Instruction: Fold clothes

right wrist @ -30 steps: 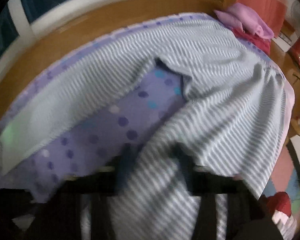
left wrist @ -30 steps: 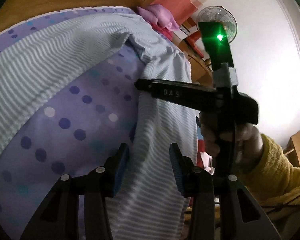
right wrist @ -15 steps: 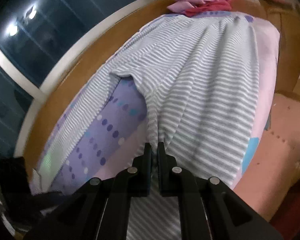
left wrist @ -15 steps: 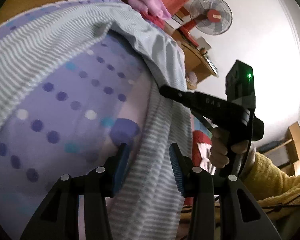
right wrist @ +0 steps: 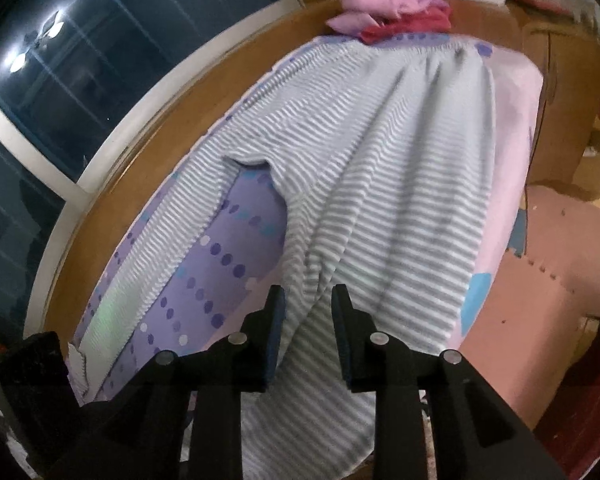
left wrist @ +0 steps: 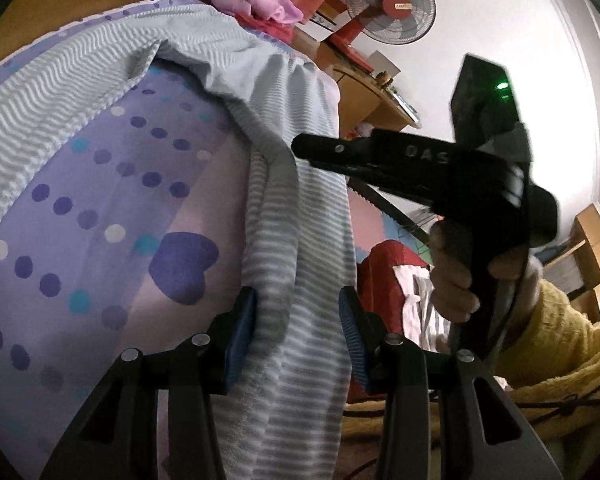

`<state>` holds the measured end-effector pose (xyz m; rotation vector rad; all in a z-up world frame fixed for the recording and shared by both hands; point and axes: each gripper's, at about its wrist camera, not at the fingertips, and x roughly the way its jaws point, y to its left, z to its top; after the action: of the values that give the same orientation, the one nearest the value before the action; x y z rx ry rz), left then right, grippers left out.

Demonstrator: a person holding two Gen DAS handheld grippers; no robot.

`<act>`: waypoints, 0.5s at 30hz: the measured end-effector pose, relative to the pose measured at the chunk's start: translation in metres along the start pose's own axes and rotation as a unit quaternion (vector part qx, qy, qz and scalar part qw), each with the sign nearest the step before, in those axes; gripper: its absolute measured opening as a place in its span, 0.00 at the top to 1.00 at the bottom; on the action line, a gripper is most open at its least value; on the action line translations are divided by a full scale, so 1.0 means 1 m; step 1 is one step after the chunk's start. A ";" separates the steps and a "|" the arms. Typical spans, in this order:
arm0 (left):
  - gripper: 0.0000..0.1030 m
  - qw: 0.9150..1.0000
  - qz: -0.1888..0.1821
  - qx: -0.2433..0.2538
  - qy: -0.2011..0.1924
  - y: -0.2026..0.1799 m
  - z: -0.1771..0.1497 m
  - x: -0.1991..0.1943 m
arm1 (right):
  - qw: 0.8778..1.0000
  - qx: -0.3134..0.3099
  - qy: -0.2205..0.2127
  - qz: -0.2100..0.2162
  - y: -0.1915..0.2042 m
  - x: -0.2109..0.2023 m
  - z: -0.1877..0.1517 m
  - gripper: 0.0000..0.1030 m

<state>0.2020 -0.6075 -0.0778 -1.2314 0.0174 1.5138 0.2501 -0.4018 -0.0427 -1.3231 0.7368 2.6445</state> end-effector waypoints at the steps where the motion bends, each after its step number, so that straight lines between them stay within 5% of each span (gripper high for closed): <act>1: 0.60 1.000 0.000 0.003 -0.001 -0.002 0.000 -0.001 | 1.000 -0.014 -0.002 -0.004 0.007 -0.003 0.000 0.77; 8: 0.60 1.000 -0.005 0.012 0.007 -0.009 -0.001 0.005 | 0.987 -0.155 -0.007 -0.041 0.059 0.017 0.002 0.77; 13: 0.60 1.000 -0.004 0.018 0.011 -0.014 -0.002 0.006 | 0.948 -0.268 -0.009 -0.171 0.078 0.061 0.016 0.77; 15: 0.60 1.000 -0.002 0.018 0.012 -0.014 -0.002 0.005 | 0.941 -0.281 0.010 -0.188 0.075 0.076 0.023 0.77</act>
<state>0.2146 -0.6000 -0.0743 -1.2203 0.0568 1.4885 0.1643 -0.4671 -0.0614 -1.4186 -0.2903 2.5984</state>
